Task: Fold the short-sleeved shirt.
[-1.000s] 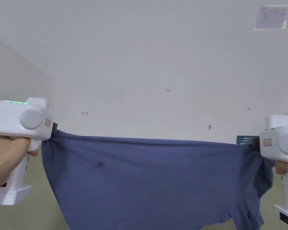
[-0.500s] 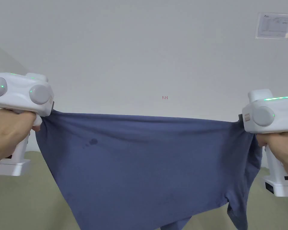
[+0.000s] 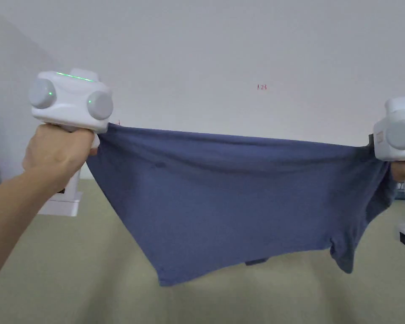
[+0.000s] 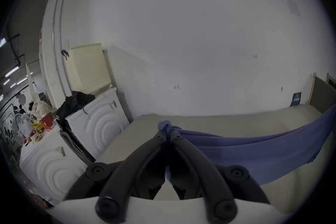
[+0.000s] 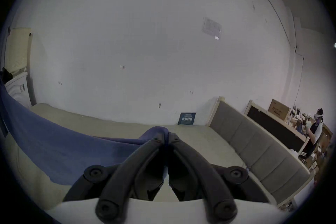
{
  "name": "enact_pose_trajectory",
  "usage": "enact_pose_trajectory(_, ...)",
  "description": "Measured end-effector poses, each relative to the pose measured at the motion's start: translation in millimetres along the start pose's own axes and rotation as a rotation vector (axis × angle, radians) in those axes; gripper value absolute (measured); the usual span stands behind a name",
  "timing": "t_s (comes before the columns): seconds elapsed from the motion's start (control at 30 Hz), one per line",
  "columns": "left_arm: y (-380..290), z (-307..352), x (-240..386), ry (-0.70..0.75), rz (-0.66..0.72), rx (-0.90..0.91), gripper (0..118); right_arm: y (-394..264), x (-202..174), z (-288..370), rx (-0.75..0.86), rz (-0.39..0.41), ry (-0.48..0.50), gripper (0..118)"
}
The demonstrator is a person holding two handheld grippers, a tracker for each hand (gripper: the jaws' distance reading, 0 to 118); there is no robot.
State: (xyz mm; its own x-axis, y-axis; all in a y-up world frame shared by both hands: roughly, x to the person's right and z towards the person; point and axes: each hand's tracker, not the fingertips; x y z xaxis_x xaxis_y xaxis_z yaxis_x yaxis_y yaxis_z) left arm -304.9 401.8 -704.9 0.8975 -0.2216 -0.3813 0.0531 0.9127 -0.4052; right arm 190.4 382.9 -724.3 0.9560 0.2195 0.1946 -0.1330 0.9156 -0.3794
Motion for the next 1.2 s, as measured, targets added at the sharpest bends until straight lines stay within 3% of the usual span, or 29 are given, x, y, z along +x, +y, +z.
enact_pose_trajectory(0.13, -69, -39, 29, 0.035, -0.096, -0.089, 1, -65, -22, -37, -0.102, 0.037, 0.012, 3)
enact_pose_trajectory(0.27, -134, -57, 46, -0.031, -0.1, -0.185, 1, -125, -36, -51, -0.147, 0.049, 0.025, 3)
enact_pose_trajectory(0.43, -194, -48, 43, -0.081, -0.143, -0.261, 1, -187, -27, -24, -0.213, 0.054, 0.063, 3)
enact_pose_trajectory(0.63, -217, 37, -2, -0.147, -0.068, -0.275, 1, -218, 8, 48, -0.241, 0.028, 0.104, 3)
enact_pose_trajectory(0.7, -229, 72, -17, -0.166, -0.1, -0.276, 1, -230, 20, 77, -0.248, 0.024, 0.125, 3)
enact_pose_trajectory(0.77, -248, 110, -34, -0.186, -0.135, -0.275, 1, -246, 33, 112, -0.248, 0.008, 0.142, 3)
enact_pose_trajectory(1.0, -349, 218, -87, -0.284, -0.049, -0.42, 1, -338, 71, 220, -0.359, -0.047, 0.2, 3)
enact_pose_trajectory(1.1, -387, 242, -94, -0.299, -0.056, -0.463, 1, -375, 71, 238, -0.409, 0.005, 0.207, 3)
enact_pose_trajectory(1.2, -408, 242, -96, -0.297, -0.037, -0.503, 1, -397, 68, 241, -0.441, -0.013, 0.197, 3)
